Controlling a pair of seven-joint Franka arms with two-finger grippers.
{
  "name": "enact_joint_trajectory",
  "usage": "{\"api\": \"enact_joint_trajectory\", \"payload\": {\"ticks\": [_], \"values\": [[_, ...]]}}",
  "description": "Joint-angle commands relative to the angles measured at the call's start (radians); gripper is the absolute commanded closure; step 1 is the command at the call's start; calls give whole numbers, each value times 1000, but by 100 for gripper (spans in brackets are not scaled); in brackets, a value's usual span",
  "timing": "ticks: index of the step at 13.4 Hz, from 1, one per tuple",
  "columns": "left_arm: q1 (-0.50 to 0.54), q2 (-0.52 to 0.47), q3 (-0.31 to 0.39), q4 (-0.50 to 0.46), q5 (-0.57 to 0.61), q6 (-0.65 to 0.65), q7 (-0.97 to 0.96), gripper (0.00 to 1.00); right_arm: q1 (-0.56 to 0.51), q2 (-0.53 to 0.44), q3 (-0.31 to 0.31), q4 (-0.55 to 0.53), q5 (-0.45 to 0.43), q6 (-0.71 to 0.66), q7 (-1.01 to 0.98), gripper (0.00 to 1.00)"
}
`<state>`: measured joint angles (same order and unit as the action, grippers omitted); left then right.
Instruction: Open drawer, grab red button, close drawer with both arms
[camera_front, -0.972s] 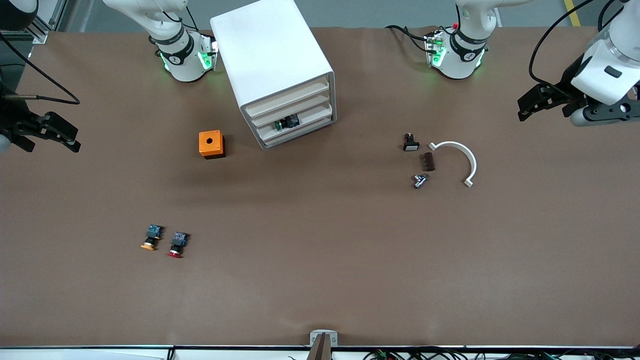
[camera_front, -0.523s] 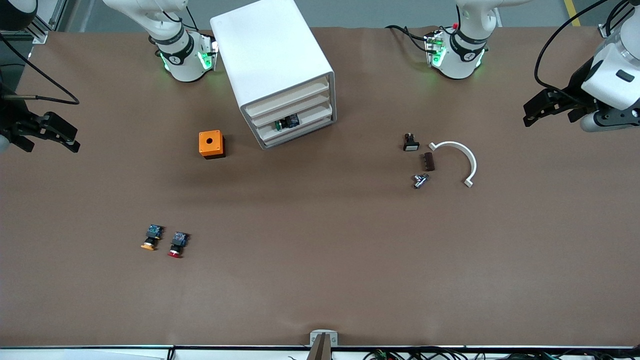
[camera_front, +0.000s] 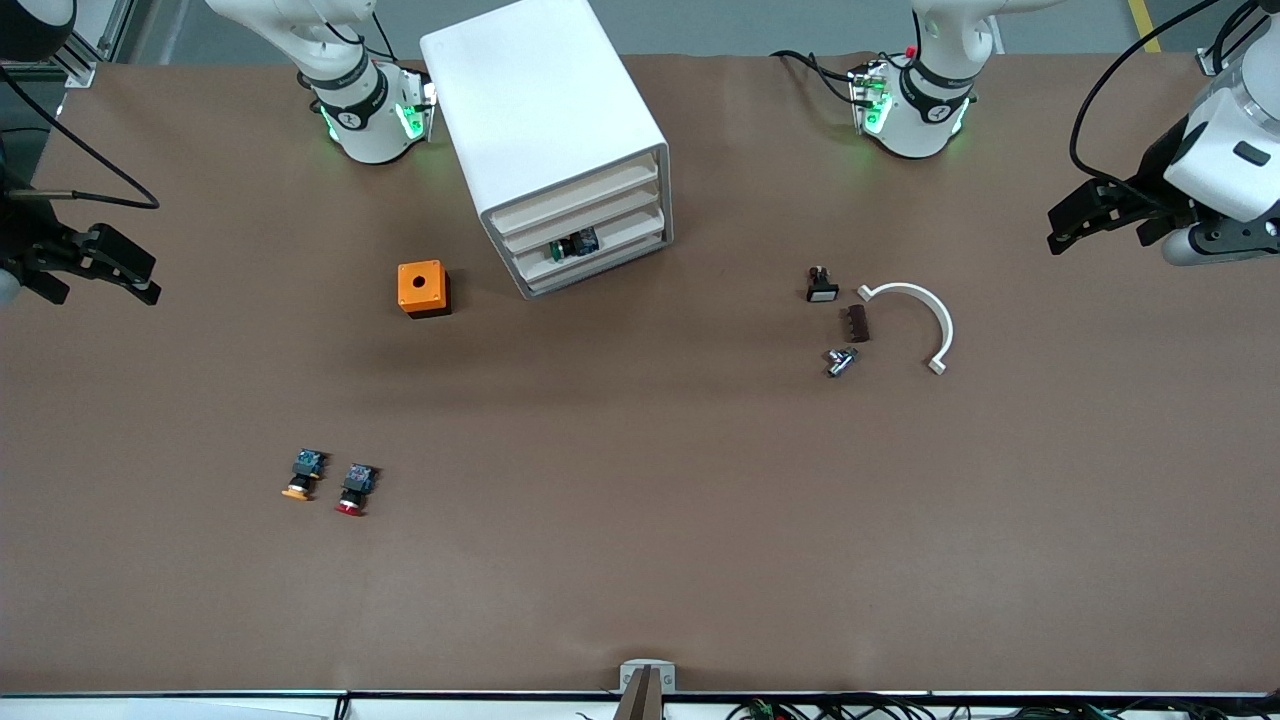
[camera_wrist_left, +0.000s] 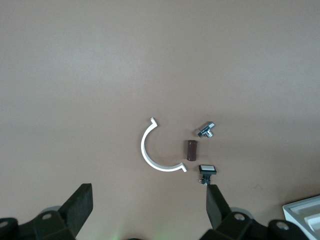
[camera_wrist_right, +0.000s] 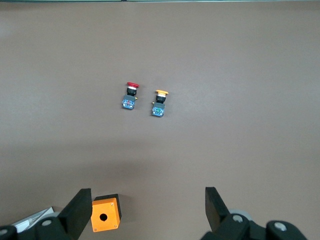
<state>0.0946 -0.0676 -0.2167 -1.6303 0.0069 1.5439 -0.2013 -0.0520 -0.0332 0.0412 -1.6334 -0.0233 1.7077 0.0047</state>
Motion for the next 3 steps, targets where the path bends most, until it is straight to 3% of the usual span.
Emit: {"api": "enact_joint_trajectory", "payload": {"ticks": [1,3], "values": [[7,9,-9,24,41,-28,-1,0,-19,-16,16,-2,-20,-5,-12,0],[7,9,-9,26,41,-30,-3,0,-19,-16,16,-3,-20,-5,-11,0]]}}
